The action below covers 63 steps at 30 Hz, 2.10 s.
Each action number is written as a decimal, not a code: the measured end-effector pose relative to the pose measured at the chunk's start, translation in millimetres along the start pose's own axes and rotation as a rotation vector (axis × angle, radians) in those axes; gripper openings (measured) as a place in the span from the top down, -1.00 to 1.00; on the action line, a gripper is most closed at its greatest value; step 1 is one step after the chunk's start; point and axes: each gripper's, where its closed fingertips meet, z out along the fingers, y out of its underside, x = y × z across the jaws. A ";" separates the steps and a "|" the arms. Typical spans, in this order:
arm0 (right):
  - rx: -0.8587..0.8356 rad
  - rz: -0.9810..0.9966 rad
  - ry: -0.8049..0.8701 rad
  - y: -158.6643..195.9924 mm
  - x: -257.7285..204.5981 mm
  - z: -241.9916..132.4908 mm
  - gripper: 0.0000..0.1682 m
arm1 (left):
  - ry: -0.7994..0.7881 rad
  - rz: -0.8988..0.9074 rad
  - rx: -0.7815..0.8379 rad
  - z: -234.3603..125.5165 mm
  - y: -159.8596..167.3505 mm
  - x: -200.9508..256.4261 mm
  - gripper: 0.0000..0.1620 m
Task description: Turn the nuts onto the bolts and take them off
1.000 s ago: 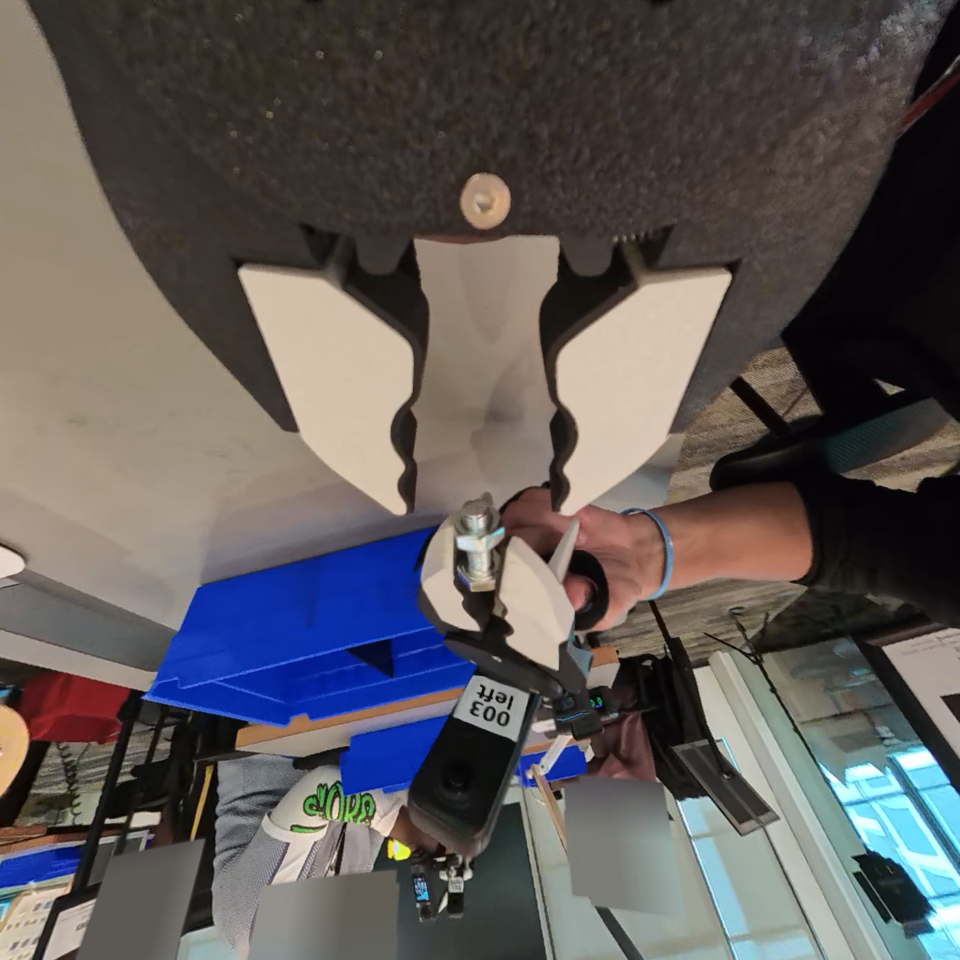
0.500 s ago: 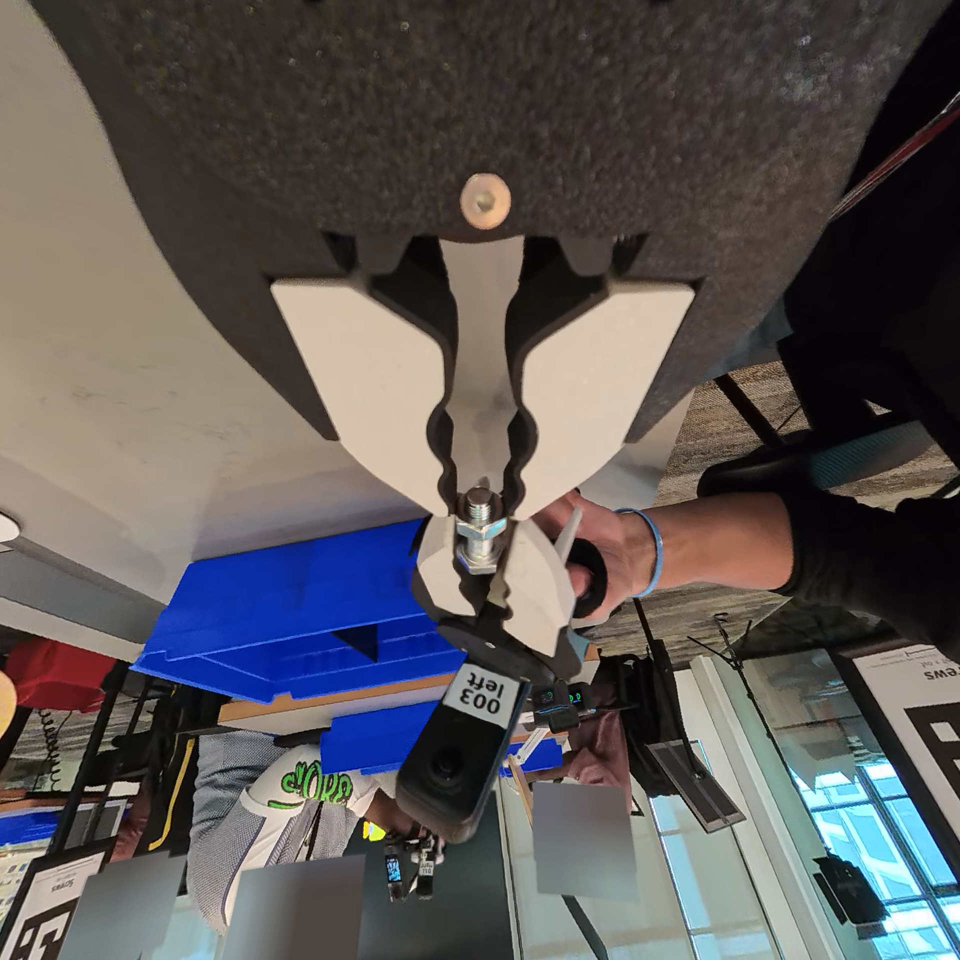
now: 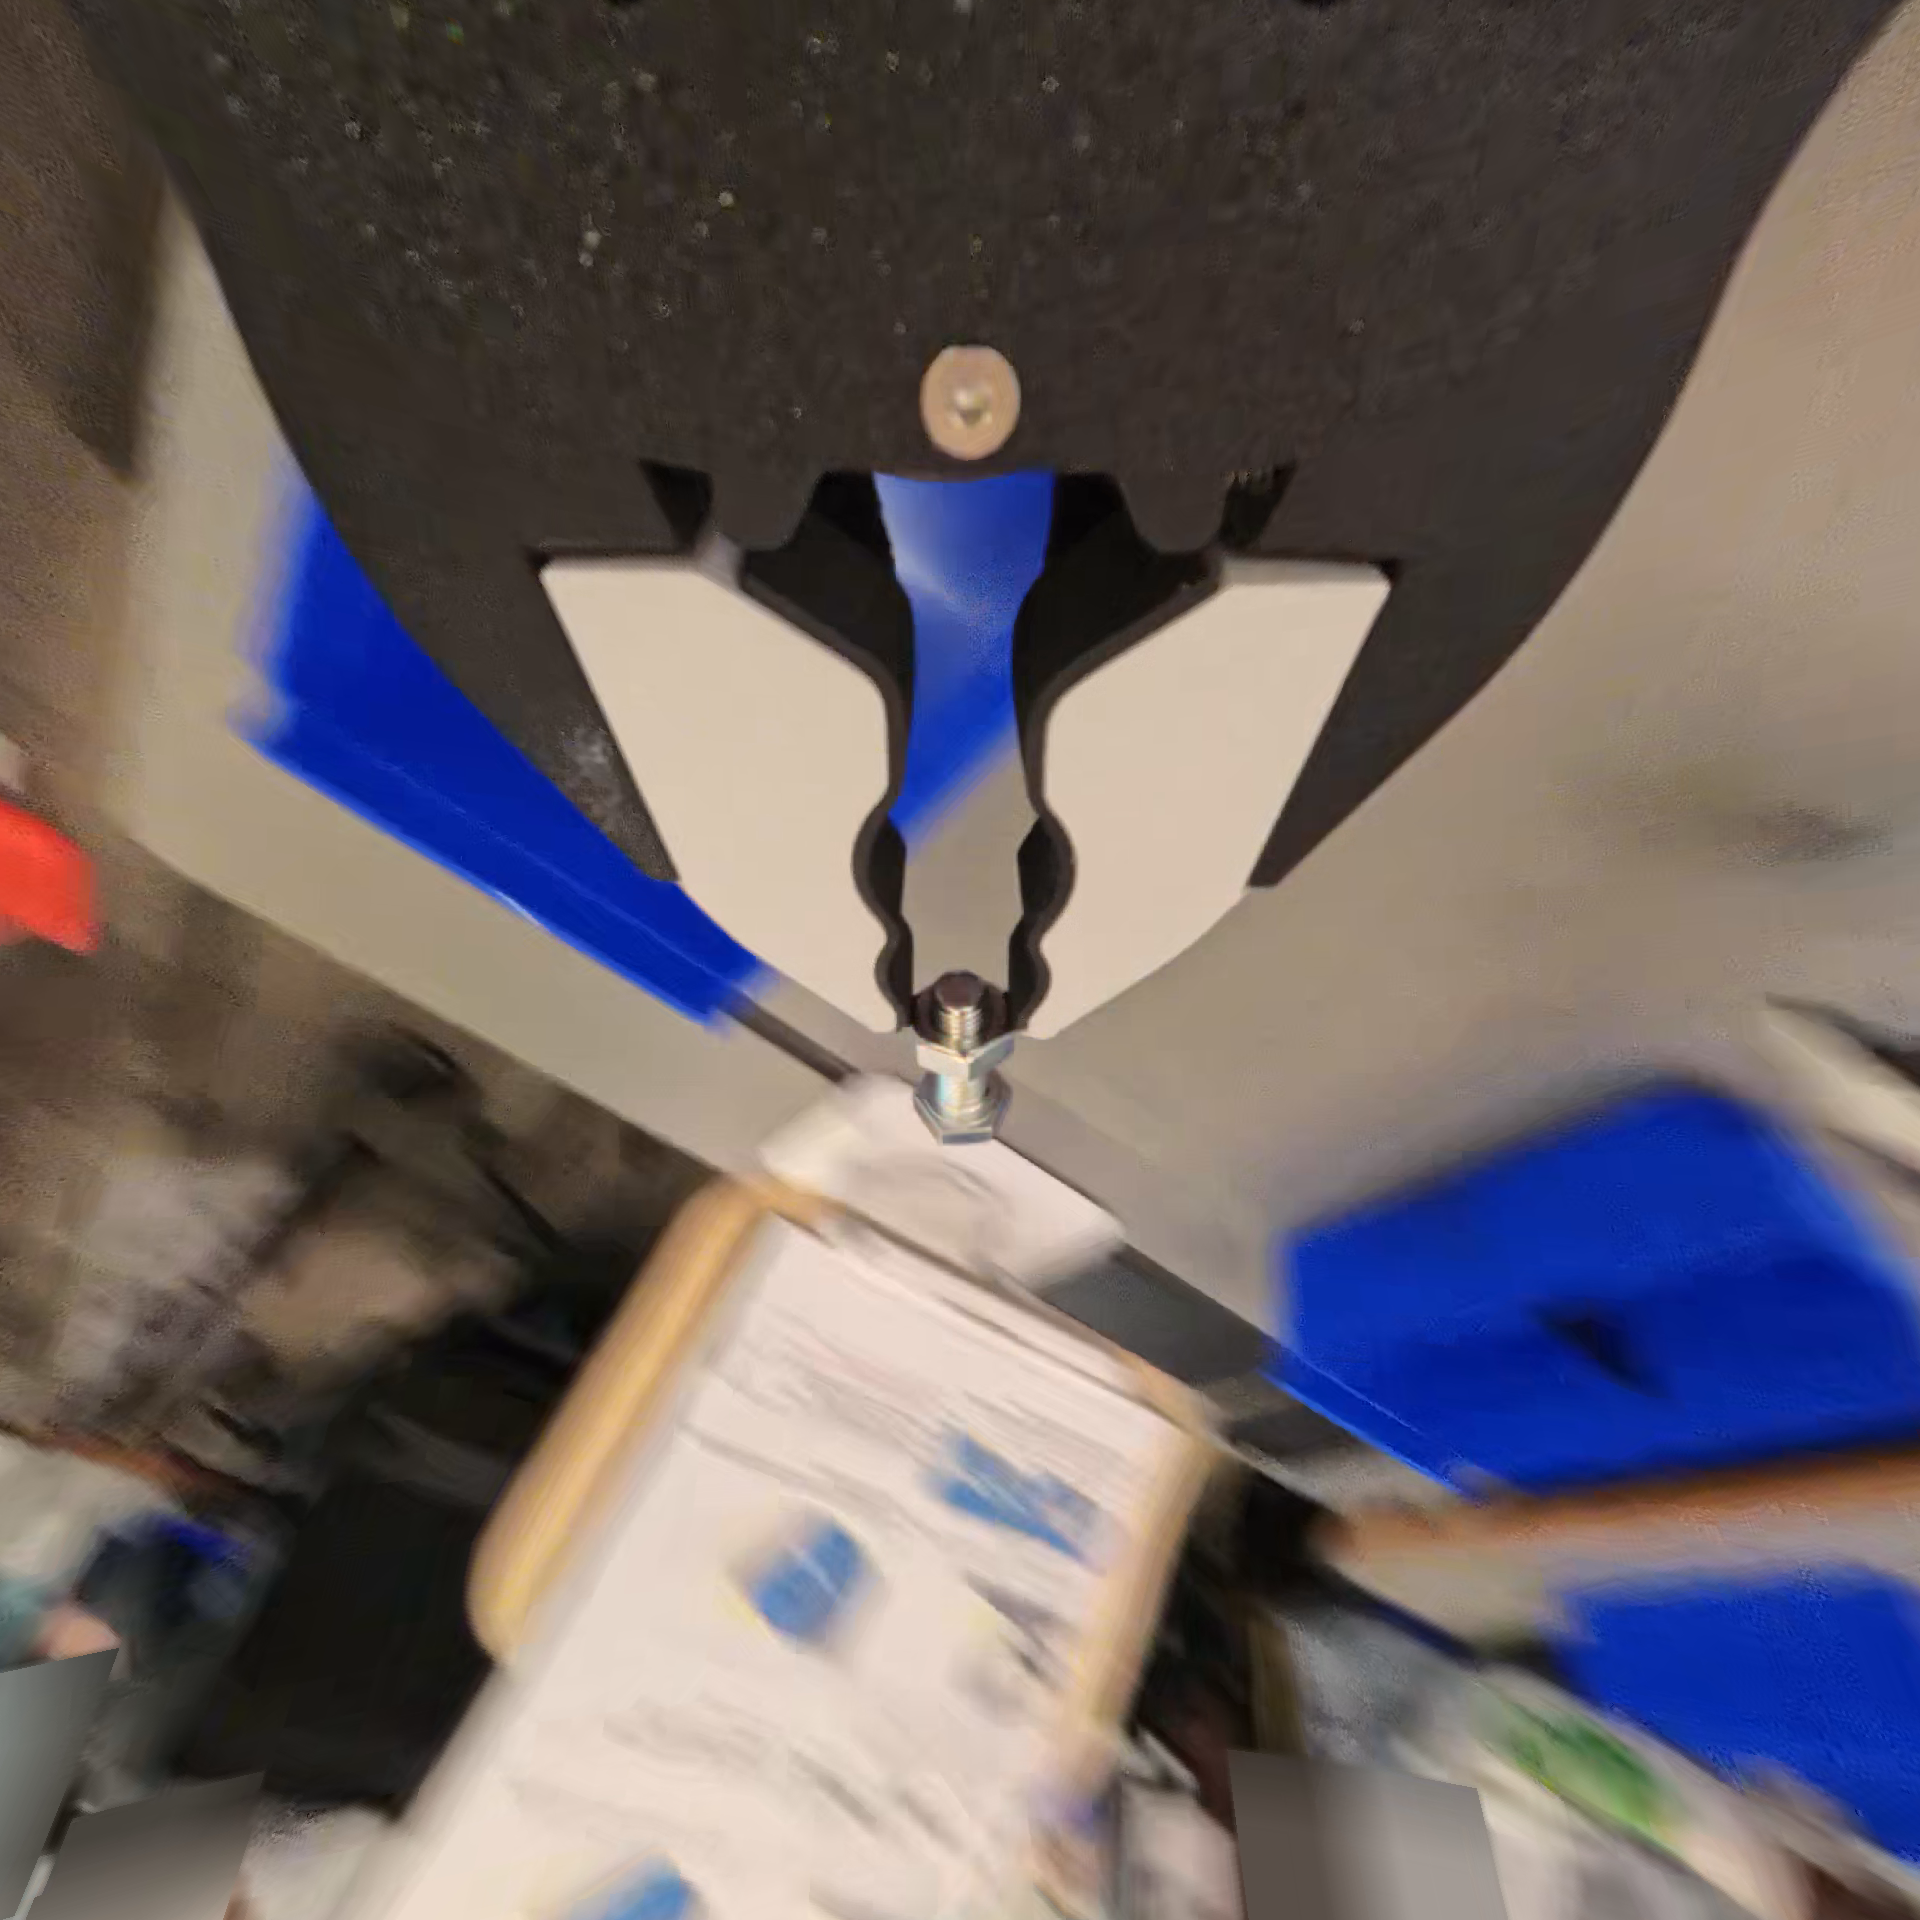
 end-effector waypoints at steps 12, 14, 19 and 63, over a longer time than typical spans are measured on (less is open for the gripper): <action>-0.919 0.260 0.210 231.1 78.7 45.3 0.78 | 0.039 -0.016 -0.028 8.2 6.3 6.7 0.32; -0.924 0.264 0.214 230.0 78.9 47.7 0.78 | 0.032 -0.004 -0.042 9.3 9.0 6.6 0.32; -0.904 0.251 0.250 229.0 85.4 48.3 0.61 | 0.038 -0.014 -0.051 11.2 12.2 4.7 0.32; 0.122 0.178 -0.487 106.9 -219.4 25.0 0.62 | -0.482 0.231 -0.772 -175.9 34.5 -187.3 0.47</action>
